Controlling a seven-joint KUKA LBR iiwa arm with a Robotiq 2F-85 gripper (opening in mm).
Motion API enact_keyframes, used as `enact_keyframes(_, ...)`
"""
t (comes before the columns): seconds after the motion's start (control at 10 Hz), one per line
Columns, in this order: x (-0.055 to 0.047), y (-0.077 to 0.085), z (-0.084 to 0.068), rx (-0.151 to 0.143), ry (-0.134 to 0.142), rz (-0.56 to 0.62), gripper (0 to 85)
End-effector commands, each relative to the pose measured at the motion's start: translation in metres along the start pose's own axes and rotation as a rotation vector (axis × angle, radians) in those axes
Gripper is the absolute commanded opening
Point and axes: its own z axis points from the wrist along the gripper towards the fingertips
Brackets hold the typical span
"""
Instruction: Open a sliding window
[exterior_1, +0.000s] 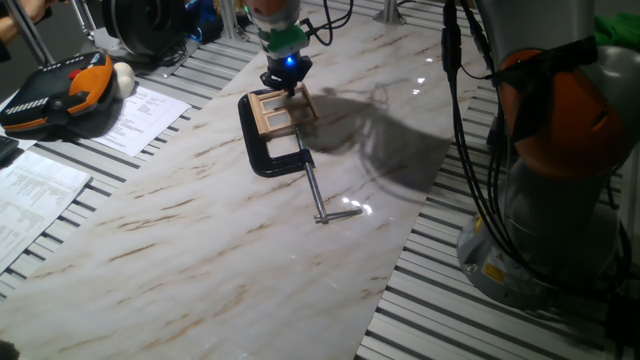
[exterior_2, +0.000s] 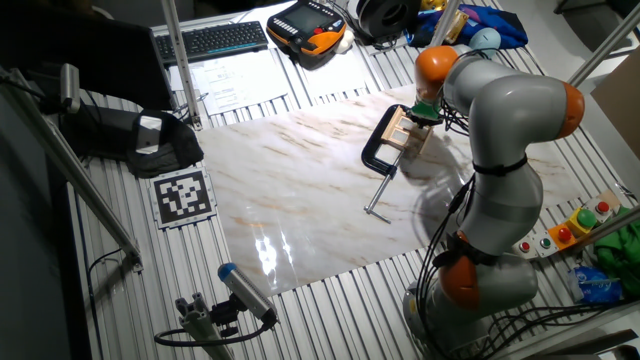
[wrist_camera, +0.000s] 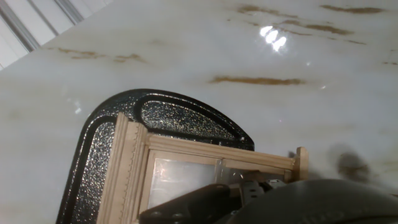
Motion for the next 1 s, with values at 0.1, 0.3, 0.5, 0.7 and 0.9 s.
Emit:
enact_keyframes(0.1, 0.0007, 0.0006, 0.0008, -0.004, 0.003, 0.002, 0.0)
enact_keyframes(0.3, 0.0010, 0.0013, 0.0013, -0.010, 0.006, 0.014, 0.0)
enact_keyframes(0.5, 0.0015, 0.0028, 0.0016, -0.012, 0.010, 0.030, 0.0)
enact_keyframes(0.7, 0.0024, 0.0041, 0.0022, -0.016, 0.013, 0.048, 0.0)
enact_keyframes(0.9, 0.0022, 0.0058, 0.0020, -0.017, 0.014, 0.061, 0.0)
